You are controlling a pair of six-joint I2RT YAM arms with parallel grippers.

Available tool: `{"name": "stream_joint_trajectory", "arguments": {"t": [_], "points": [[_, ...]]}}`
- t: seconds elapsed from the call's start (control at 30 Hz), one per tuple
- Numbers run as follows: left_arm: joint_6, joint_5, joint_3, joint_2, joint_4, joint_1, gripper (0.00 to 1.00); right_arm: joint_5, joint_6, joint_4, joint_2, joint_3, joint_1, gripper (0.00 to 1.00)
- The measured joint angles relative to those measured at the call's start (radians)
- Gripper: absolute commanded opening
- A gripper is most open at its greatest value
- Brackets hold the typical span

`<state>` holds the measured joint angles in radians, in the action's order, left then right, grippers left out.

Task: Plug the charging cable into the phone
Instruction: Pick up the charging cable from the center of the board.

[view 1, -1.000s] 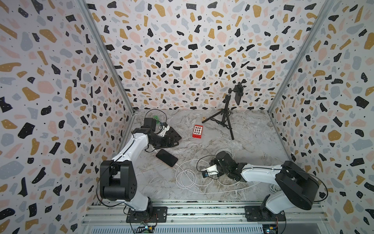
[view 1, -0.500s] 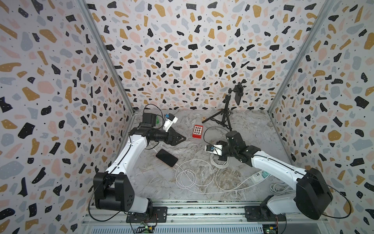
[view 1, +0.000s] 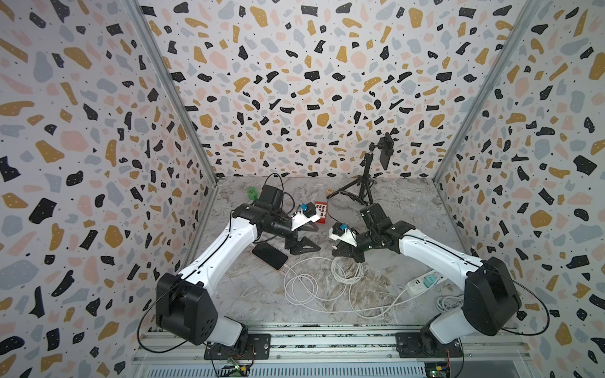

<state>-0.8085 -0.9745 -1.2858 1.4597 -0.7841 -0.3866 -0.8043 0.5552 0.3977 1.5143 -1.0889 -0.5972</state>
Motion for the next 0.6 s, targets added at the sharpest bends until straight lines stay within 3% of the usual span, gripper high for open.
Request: {"name": "stream_joint_trajectory", "arguments": {"t": [0.3, 0.6], "points": [[-0.028, 0.037, 0.018, 0.039, 0.056, -0.045, 0.75, -0.097, -0.056, 0.006, 0.000, -0.025, 0.003, 0.00], [-0.005, 0.003, 0.013, 0.081, 0.072, -0.093, 0.59, -0.127, -0.109, 0.006, 0.013, -0.045, 0.003, 0.00]]}}
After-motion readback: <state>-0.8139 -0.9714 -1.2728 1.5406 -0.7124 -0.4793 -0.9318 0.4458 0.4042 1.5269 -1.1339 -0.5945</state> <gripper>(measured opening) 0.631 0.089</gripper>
